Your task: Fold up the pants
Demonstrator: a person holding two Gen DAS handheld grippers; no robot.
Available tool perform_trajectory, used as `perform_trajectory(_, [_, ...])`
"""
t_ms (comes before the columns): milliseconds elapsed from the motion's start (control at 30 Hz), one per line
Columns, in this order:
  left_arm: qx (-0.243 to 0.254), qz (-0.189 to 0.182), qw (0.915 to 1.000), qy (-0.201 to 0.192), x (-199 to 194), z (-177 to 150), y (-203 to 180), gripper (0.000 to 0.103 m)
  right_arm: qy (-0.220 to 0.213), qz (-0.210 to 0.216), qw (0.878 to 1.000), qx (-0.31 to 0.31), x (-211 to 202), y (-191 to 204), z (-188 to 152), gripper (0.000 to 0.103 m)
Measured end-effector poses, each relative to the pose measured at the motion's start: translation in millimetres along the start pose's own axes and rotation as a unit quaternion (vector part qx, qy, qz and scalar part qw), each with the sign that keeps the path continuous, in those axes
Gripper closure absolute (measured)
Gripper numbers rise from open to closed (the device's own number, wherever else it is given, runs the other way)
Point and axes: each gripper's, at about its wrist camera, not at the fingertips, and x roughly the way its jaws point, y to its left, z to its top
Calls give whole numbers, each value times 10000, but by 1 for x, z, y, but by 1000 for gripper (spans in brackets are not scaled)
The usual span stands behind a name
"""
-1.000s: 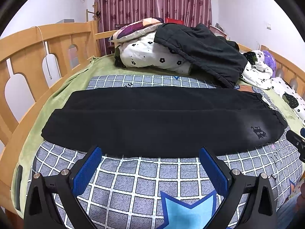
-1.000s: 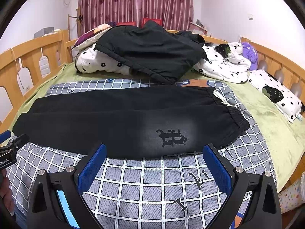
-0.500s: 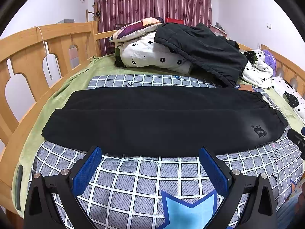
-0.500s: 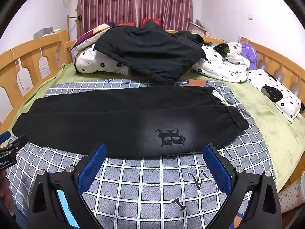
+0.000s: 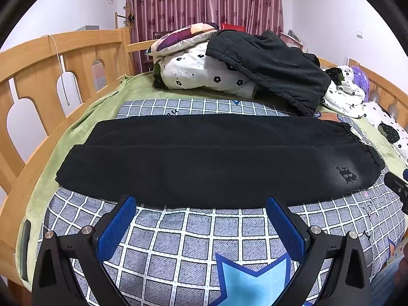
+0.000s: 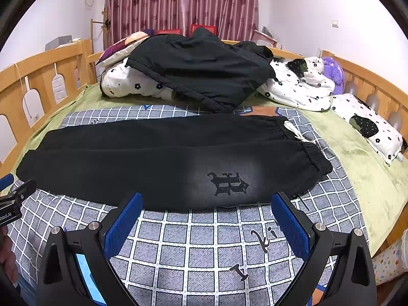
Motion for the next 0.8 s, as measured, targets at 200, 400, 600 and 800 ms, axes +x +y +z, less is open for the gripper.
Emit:
perform_trajectory(200, [17,-1,10000,-3,0,-1,0,0,-3,-4,10000,-21,-1,0,0,3])
perform_trajectory(400, [26,1,10000,6,-1,-2,0,0,-3,-2,10000,-25,-1,2,0,3])
perform_trajectory(600, [32,9,10000,5,-1,-1,0,0,-9,7,10000,-44,-1,4,-1,3])
perform_trajectory(800, [18,228,9996,-156,-7,-1,-1,0,53,116,9999,-40,0,6,-4,3])
